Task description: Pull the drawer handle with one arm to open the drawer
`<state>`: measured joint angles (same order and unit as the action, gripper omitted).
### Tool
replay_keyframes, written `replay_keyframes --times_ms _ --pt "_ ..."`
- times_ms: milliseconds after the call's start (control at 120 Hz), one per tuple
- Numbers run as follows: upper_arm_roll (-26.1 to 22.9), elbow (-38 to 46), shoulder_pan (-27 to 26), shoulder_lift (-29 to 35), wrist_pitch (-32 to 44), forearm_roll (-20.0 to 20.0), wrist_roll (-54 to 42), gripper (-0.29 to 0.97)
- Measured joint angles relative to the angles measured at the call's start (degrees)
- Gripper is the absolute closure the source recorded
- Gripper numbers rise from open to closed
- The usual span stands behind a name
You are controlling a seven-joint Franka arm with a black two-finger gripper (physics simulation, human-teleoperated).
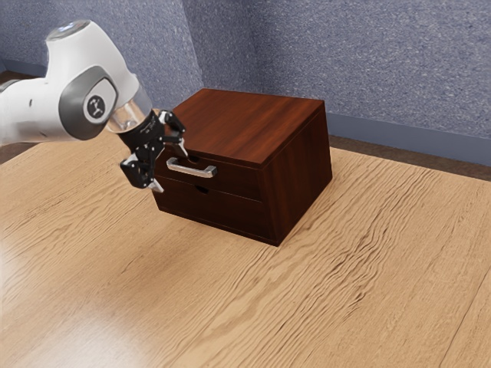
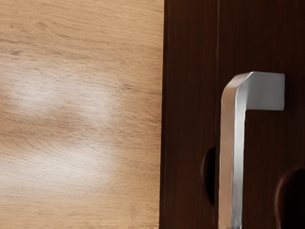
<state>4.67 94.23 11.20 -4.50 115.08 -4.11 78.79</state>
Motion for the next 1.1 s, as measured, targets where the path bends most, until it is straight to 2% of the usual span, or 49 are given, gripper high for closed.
replay_keyframes --times_ms 900,1100 --pt "-0.6 3.3 1.0 -1.2 6.0 -0.9 -5.0 0.0" --pt "-0.8 3.3 0.7 -1.2 6.9 -1.1 -5.3 0.24"
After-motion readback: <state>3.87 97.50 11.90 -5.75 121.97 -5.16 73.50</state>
